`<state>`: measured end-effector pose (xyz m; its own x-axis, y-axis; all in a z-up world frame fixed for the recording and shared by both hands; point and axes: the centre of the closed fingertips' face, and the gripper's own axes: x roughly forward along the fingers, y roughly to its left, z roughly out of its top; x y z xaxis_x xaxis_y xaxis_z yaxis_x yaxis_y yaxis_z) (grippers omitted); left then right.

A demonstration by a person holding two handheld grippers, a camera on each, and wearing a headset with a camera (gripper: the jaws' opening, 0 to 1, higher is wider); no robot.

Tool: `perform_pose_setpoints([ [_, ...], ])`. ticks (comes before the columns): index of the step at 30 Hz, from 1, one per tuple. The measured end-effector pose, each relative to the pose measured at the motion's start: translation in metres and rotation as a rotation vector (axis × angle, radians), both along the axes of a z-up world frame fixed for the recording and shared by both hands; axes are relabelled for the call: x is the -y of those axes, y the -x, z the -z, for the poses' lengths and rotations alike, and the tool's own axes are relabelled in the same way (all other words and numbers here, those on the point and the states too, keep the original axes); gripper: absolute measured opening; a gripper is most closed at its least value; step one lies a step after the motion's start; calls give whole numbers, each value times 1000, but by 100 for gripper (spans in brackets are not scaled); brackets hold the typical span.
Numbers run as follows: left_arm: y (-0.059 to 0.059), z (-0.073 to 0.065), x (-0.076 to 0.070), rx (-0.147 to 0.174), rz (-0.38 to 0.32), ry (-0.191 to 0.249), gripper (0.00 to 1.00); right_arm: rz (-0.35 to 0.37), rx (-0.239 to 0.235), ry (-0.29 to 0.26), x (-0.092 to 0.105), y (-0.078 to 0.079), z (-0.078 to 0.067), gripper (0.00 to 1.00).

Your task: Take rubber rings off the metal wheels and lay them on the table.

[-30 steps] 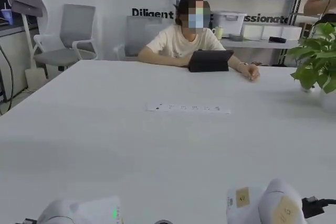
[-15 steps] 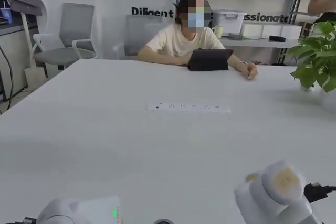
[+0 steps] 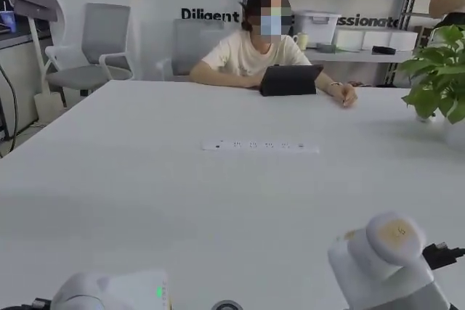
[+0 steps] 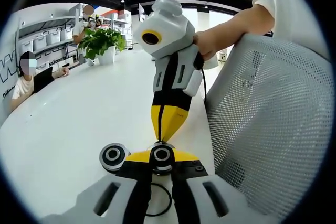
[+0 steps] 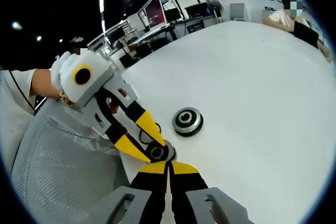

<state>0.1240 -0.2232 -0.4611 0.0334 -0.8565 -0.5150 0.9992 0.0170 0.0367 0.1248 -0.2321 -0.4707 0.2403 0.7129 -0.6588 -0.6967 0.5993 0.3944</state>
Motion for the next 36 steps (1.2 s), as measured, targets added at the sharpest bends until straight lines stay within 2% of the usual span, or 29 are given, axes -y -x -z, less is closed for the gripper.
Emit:
perform_pose_setpoints([
  [10,-1,0,0,-3,-2,4,8,-24,26,27,-4,0,-3,0],
  [36,-1,0,0,-5,-1,7,8,-25,10,2,-9,2,-8,0],
])
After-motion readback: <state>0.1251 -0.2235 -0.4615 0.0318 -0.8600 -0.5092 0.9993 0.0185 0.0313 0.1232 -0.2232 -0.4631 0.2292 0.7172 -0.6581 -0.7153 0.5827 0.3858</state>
